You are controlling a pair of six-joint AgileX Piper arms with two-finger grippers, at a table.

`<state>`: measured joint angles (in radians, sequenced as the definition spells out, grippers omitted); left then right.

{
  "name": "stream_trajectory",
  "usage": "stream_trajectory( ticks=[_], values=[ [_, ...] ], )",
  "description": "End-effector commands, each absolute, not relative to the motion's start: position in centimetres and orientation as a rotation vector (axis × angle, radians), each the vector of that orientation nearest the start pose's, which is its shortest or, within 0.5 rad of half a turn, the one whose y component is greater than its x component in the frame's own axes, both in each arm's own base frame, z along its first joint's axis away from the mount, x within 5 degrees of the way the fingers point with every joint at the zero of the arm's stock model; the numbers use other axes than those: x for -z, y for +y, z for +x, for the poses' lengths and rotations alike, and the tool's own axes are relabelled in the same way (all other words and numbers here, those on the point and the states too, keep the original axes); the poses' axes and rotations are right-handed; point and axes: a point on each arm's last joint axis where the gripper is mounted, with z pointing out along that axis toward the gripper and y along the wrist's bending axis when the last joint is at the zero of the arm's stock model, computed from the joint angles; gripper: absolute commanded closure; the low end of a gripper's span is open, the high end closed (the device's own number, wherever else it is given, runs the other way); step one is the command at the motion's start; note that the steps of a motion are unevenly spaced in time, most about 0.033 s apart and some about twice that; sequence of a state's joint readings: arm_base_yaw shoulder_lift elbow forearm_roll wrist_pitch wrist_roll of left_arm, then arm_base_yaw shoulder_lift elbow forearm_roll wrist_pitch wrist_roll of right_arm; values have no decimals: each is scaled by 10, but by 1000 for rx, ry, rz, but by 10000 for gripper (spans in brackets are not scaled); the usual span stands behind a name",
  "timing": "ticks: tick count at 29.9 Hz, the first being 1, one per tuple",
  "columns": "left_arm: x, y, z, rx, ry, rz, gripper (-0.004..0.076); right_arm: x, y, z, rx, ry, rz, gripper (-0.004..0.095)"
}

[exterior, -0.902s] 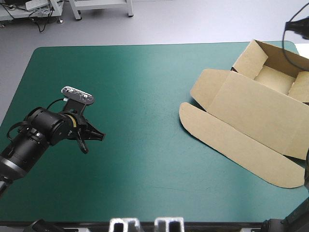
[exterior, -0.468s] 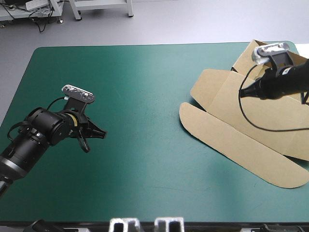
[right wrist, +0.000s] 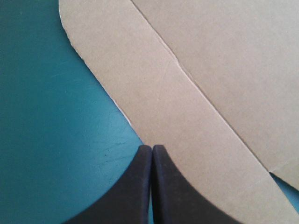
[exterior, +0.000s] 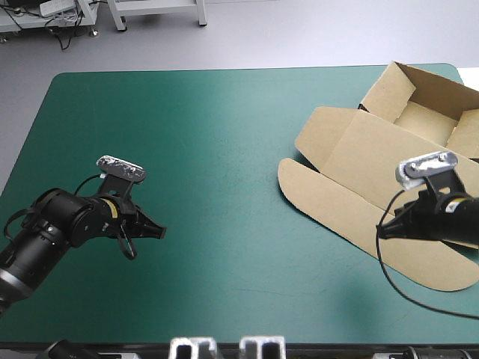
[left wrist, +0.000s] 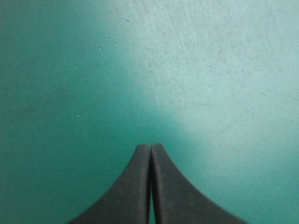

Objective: Fold the box

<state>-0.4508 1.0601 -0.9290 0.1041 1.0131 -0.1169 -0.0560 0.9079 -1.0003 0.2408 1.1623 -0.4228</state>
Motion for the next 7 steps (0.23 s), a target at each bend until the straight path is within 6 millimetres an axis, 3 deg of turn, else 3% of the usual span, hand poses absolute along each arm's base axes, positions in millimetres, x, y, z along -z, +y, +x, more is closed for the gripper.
stream_trajectory(
  ticks=[1,7],
  values=[
    [-332,-73,165,120,2529,451,734,-360,13,133,-108,2392,-405,927],
    [-326,-67,147,135,2566,448,734,-341,12,111,-88,2405,-401,927]
  ],
)
